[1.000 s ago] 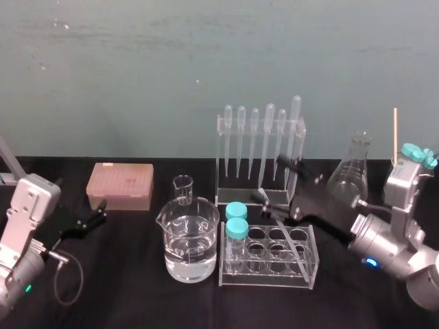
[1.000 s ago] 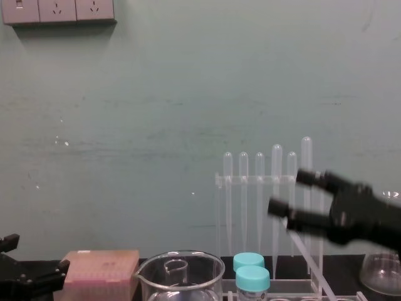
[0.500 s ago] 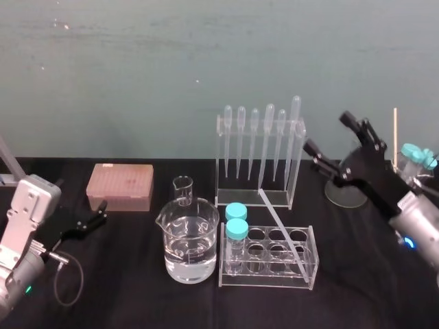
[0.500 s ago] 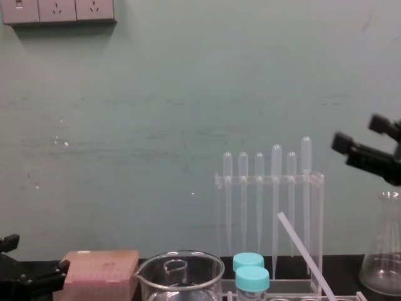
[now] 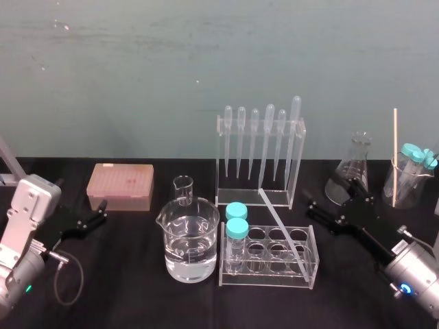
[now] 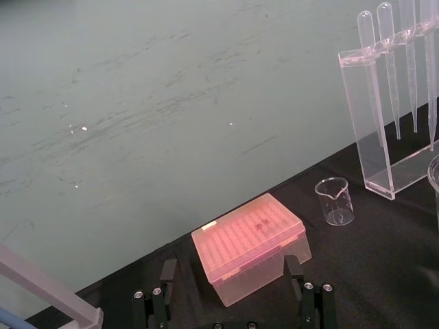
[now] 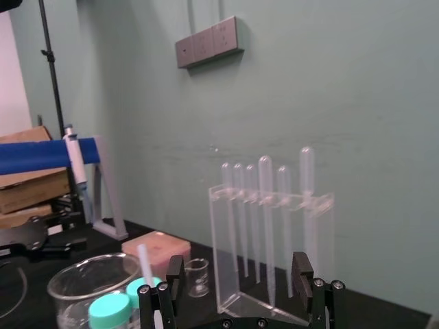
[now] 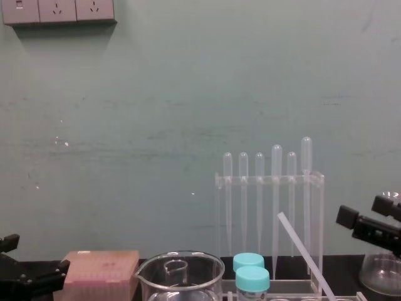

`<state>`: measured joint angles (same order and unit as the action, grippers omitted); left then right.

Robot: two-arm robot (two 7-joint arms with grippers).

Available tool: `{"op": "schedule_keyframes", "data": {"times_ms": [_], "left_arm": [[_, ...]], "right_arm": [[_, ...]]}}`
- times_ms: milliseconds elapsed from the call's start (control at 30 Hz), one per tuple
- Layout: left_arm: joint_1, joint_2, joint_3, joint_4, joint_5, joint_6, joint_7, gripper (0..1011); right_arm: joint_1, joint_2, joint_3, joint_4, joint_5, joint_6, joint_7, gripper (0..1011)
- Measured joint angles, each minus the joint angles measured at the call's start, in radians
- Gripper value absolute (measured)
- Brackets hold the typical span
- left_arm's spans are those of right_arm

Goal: Pick up the stirring rod with one hand, then place it down.

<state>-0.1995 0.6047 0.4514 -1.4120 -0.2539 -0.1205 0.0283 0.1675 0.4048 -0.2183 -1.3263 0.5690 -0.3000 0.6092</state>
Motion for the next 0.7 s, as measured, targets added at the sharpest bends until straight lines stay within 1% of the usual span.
{"op": "schedule_keyframes", "data": {"times_ms": [100, 700], "left_arm": [[0.000, 0.000, 0.000, 0.000, 0.000, 0.000, 0.000, 1000], [0.000, 0.000, 0.000, 0.000, 0.000, 0.000, 0.000, 1000]], "right_arm": [[-0.001, 0.000, -0.006, -0.001, 0.002, 0.009, 0.004, 1003], [0.000, 0.000, -0.003, -0.001, 0.001, 0.004, 0.004, 1003]]}}
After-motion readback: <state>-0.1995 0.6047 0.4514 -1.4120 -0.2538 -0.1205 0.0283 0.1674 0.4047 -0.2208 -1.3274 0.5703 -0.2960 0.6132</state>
